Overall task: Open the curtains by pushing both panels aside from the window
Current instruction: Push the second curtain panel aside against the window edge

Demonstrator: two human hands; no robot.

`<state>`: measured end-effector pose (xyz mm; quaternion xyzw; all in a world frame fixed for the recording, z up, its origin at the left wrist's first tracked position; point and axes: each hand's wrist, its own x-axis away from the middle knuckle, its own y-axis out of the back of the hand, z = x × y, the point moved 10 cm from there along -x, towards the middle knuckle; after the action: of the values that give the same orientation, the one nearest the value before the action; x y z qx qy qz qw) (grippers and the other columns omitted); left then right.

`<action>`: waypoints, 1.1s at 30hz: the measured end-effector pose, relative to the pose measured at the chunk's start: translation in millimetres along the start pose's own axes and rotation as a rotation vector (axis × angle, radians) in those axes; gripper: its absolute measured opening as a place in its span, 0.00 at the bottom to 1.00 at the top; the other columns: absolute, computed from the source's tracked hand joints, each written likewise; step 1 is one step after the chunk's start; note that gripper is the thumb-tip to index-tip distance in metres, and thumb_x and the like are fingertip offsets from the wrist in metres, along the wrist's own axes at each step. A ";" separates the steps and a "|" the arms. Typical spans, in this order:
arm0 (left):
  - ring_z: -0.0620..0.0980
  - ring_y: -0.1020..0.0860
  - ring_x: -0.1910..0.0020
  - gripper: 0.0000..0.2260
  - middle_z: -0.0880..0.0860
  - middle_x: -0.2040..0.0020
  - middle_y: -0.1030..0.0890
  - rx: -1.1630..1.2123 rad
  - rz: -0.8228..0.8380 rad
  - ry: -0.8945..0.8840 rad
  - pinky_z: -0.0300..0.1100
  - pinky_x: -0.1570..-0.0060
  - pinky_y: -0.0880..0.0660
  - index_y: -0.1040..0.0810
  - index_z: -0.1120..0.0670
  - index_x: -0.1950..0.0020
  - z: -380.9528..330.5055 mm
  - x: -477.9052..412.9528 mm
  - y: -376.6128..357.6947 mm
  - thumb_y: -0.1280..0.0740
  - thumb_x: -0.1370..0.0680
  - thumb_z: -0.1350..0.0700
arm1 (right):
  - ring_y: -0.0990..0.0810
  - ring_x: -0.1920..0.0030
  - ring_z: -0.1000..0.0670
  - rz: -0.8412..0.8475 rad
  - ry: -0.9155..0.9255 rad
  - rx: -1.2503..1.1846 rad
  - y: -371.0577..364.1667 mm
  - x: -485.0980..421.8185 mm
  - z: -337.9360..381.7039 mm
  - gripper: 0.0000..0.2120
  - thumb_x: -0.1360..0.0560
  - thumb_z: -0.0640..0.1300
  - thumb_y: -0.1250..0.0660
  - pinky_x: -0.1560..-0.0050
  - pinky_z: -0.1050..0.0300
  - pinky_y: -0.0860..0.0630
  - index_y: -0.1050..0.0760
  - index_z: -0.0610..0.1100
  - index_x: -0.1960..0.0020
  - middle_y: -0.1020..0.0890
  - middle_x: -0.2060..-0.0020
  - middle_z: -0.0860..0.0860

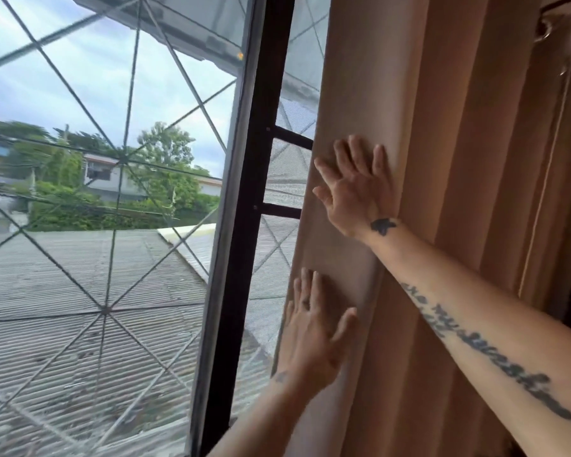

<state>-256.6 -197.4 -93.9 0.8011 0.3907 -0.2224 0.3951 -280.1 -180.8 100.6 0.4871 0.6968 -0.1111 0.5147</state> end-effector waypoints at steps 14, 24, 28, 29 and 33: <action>0.49 0.68 0.30 0.39 0.46 0.29 0.64 -0.091 -0.141 -0.070 0.40 0.30 0.66 0.63 0.56 0.28 -27.5 -29.4 -78.8 0.74 0.34 0.35 | 0.49 0.27 0.40 -0.043 -0.017 -0.018 -27.6 7.5 -48.9 0.23 0.24 0.53 0.44 0.29 0.37 0.57 0.40 0.47 0.32 0.41 0.28 0.40; 0.57 0.46 0.28 0.29 0.52 0.28 0.44 -0.228 -0.250 -0.228 0.41 0.32 0.56 0.47 0.61 0.29 -48.9 -68.2 -153.4 0.67 0.21 0.44 | 0.50 0.27 0.40 -0.069 0.005 0.044 -79.5 23.1 -110.4 0.28 0.24 0.55 0.44 0.28 0.40 0.57 0.46 0.43 0.29 0.44 0.27 0.39; 0.52 0.36 0.32 0.27 0.53 0.32 0.26 -0.329 -0.211 -0.213 0.44 0.35 0.44 0.30 0.60 0.32 -59.2 -91.3 -195.7 0.60 0.18 0.48 | 0.51 0.27 0.41 -0.066 -0.034 0.072 -112.4 31.5 -151.7 0.31 0.25 0.57 0.45 0.28 0.41 0.58 0.50 0.42 0.29 0.46 0.27 0.39; 0.51 0.34 0.33 0.25 0.53 0.34 0.23 -0.342 -0.198 -0.219 0.45 0.34 0.41 0.28 0.59 0.33 -61.4 -96.5 -208.0 0.56 0.18 0.48 | 0.51 0.27 0.41 -0.058 -0.046 0.080 -122.1 34.4 -162.7 0.32 0.25 0.58 0.45 0.28 0.42 0.58 0.51 0.42 0.29 0.46 0.27 0.39; 0.51 0.23 0.38 0.27 0.50 0.38 0.19 -0.354 -0.073 -0.169 0.49 0.45 0.23 0.23 0.55 0.37 -68.7 -117.5 -257.3 0.58 0.19 0.48 | 0.51 0.27 0.41 -0.032 -0.076 0.109 -158.3 44.8 -204.6 0.34 0.25 0.59 0.45 0.28 0.42 0.58 0.52 0.42 0.29 0.46 0.27 0.40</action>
<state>-529.6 -96.4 -93.5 0.6827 0.4179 -0.2310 0.5530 -530.1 -100.5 99.9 0.4986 0.6773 -0.1756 0.5117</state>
